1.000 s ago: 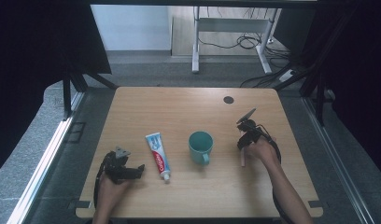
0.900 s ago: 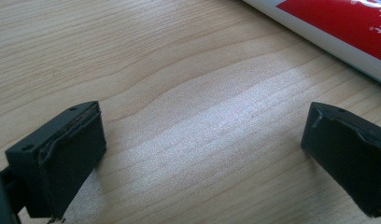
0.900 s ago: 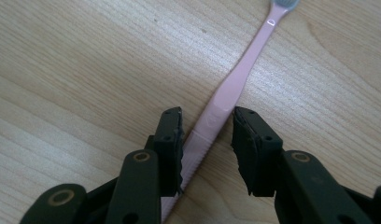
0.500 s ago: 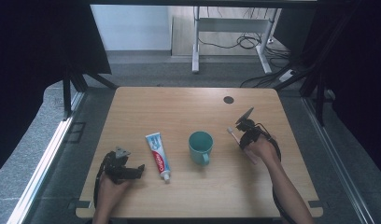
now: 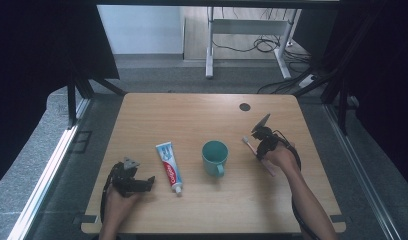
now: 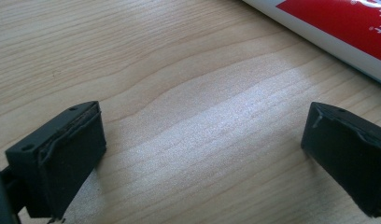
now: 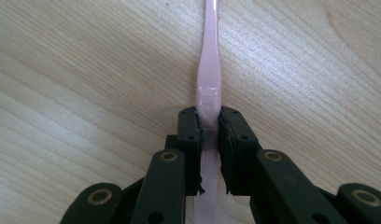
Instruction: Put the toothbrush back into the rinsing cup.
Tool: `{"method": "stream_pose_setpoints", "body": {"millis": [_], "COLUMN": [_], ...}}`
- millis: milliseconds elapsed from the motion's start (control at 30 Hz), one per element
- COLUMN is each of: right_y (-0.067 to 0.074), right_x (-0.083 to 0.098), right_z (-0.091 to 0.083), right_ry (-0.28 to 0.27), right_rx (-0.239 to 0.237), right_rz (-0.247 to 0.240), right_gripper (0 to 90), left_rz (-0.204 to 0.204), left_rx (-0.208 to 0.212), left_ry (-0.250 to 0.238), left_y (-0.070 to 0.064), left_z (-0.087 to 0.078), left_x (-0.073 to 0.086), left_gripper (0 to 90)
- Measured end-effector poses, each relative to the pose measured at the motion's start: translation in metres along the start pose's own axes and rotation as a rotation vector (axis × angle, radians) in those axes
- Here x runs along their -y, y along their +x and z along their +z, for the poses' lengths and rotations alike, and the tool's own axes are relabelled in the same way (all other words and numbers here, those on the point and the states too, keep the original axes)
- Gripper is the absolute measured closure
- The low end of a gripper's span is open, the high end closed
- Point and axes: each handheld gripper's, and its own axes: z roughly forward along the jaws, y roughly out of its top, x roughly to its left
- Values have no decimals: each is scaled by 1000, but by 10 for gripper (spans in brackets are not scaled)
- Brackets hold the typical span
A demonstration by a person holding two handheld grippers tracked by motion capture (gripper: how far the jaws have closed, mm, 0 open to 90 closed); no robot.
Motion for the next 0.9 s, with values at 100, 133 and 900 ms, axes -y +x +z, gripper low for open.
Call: {"method": "stream_pose_setpoints", "body": {"millis": [100, 133, 900], "right_y": [1, 2, 8], "right_x": [0, 1, 15], "right_z": [-4, -8, -36], "right_ry": [-13, -19, -117], "right_rx": [-6, -14, -43], "right_rz": [-7, -13, -57], "right_gripper": [786, 786, 786], "left_rz": [0, 0, 0], "left_rx": [0, 0, 0], "left_ry": [0, 0, 0], "left_y": [0, 0, 0], "left_z": [0, 0, 0], "left_x": [0, 0, 0], "left_gripper": [0, 0, 0]}}
